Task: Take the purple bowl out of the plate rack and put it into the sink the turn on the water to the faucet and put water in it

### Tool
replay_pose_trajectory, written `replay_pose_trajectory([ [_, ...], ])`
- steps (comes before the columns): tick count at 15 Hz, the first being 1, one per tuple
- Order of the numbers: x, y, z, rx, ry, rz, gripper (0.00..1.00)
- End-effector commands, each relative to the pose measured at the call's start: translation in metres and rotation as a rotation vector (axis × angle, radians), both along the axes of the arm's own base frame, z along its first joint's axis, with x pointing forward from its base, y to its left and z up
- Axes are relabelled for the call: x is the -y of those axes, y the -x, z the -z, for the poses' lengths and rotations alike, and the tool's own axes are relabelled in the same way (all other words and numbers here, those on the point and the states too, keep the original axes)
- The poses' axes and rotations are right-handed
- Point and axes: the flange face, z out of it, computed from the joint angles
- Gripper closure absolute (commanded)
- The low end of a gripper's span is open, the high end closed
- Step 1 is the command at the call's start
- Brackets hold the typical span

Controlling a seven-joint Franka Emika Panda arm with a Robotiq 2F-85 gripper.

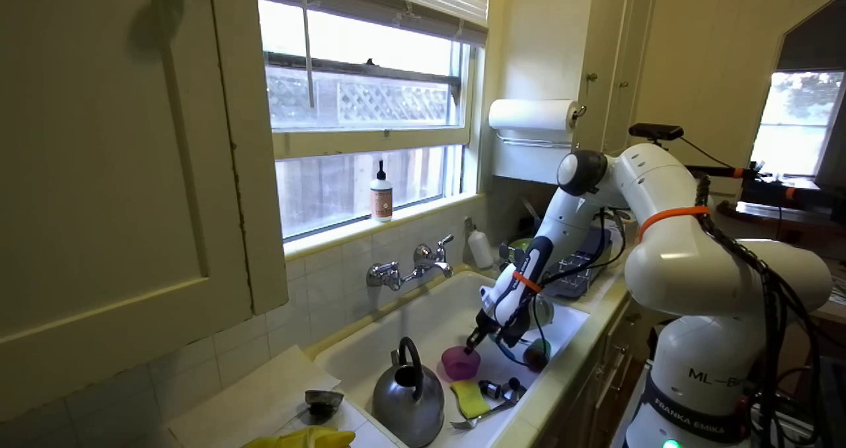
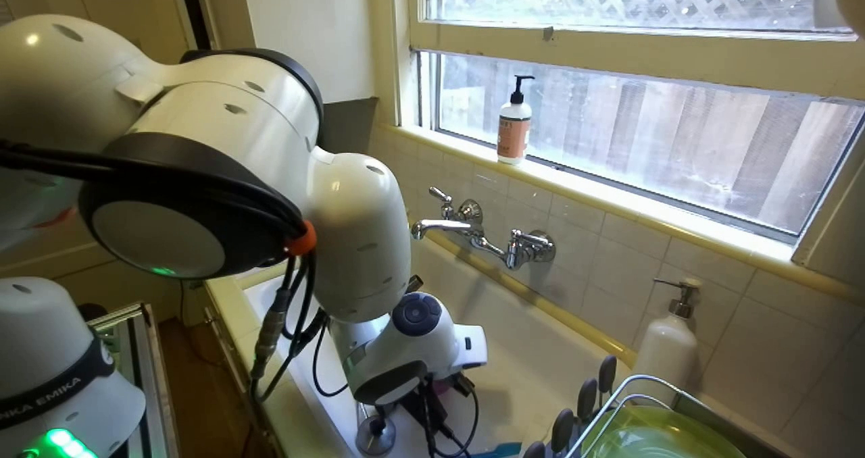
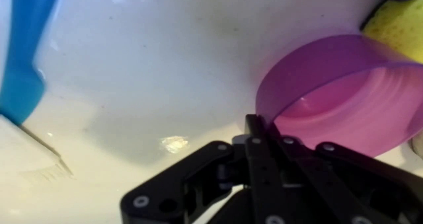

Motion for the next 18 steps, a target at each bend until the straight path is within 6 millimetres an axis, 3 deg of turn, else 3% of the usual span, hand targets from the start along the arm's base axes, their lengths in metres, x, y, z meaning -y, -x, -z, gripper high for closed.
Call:
replay_pose_trajectory([
  [1, 0.007, 0.014, 0.004, -0.059, 0.015, 0.019, 0.99],
  [4, 0.008, 0.016, 0.004, -0.063, 0.012, 0.022, 0.99],
  [6, 0.008, 0.015, 0.002, -0.050, 0.005, 0.033, 0.71],
  [15, 0.018, 0.016, -0.021, -0.023, -0.029, 0.122, 0.04],
  [18, 0.020, 0.023, -0.033, -0.063, -0.050, 0.166, 0.00],
])
